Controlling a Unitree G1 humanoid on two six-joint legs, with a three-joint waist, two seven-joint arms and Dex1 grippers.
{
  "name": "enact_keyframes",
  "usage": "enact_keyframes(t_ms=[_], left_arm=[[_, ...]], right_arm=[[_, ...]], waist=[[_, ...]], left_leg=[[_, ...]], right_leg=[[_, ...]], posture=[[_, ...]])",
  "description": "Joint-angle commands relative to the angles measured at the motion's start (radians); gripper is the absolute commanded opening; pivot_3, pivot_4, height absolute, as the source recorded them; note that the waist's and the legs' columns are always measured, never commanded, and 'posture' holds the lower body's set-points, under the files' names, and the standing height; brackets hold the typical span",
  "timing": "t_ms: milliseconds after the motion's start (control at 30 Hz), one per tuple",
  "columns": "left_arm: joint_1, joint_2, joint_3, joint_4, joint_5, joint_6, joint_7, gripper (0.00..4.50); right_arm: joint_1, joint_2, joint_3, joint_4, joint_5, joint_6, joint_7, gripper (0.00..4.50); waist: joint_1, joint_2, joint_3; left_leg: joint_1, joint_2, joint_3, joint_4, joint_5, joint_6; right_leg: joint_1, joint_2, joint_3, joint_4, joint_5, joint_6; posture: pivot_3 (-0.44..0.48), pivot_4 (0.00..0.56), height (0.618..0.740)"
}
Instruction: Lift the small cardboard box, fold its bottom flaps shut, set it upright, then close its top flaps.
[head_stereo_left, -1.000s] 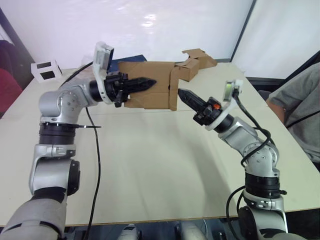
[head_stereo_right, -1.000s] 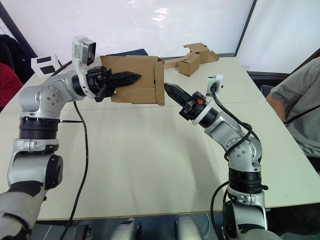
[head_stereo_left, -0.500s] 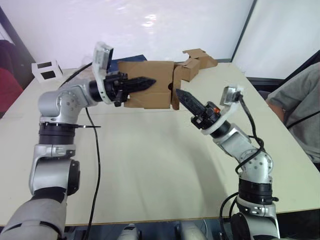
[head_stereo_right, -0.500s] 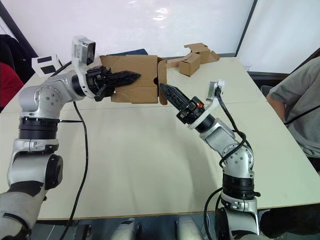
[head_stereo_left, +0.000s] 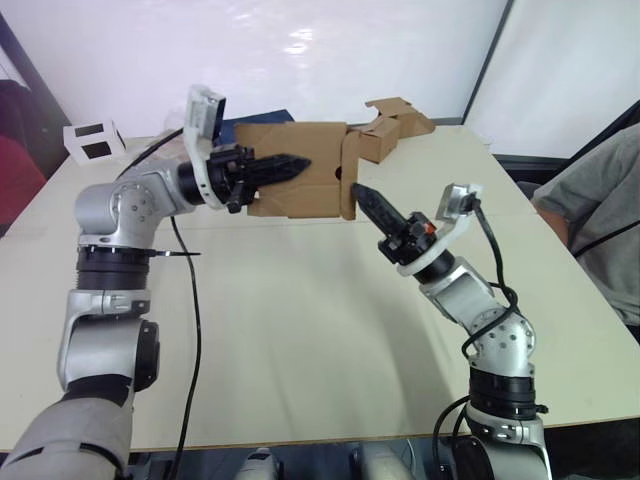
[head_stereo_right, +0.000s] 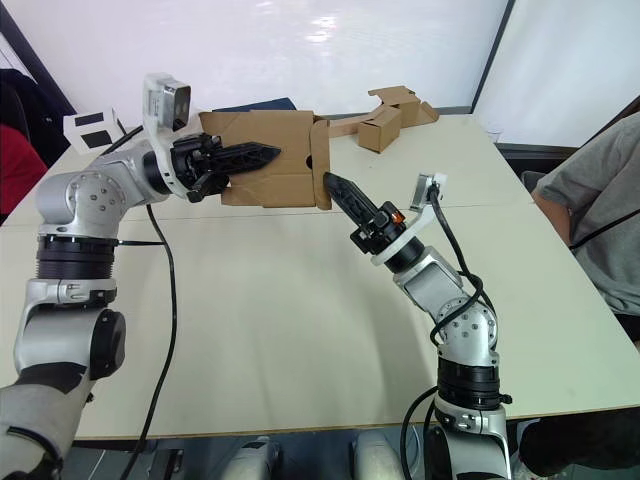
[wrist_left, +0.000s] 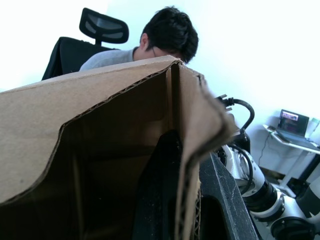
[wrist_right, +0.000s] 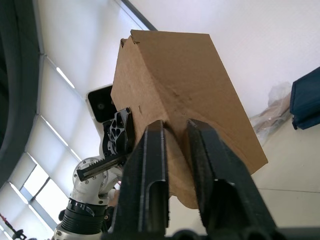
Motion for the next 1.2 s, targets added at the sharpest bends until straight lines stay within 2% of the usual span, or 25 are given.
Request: enact_keyframes(t_ms=[33, 333, 900, 1200], left_arm=[[-0.016, 0.014, 0.024, -0.033, -0.02, 0.003, -0.005, 0.0], [-0.016, 0.011, 0.024, -0.036, -0.025, 0.009, -0.005, 0.0], [-0.013, -0.011, 0.013, -0.038, -0.011, -0.007, 0.003, 0.0], [-0.017, -0.017, 0.018, -0.016, -0.002, -0.026, 0.018, 0.0]], right_arm=[[-0.014, 0.015, 0.001, -0.009, -0.003, -0.031, 0.004, 0.84], [-0.023, 0.039, -0.013, 0.017, -0.008, -0.082, 0.003, 0.84], [-0.03, 0.06, 0.071, -0.02, -0.035, -0.077, 0.026, 0.84], [-0.02, 0.086, 0.105, -0.08, 0.042, -0.013, -0.002, 0.84]], waist=[[0.0, 0.0, 0.0], [0.0, 0.0, 0.0], [-0.001, 0.0, 0.0], [0.0, 0.0, 0.0]], left_leg=[[0.0, 0.0, 0.0, 0.0, 0.0, 0.0], [0.0, 0.0, 0.0, 0.0, 0.0, 0.0], [0.0, 0.0, 0.0, 0.0, 0.0, 0.0], [0.0, 0.0, 0.0, 0.0, 0.0, 0.0]], right_leg=[[0.0, 0.0, 0.0, 0.0, 0.0, 0.0], [0.0, 0.0, 0.0, 0.0, 0.0, 0.0], [0.0, 0.0, 0.0, 0.0, 0.0, 0.0], [0.0, 0.0, 0.0, 0.0, 0.0, 0.0]], posture=[[0.0, 0.15, 0.74], [0.0, 0.15, 0.74], [0.0, 0.15, 0.74], [0.0, 0.15, 0.74]])
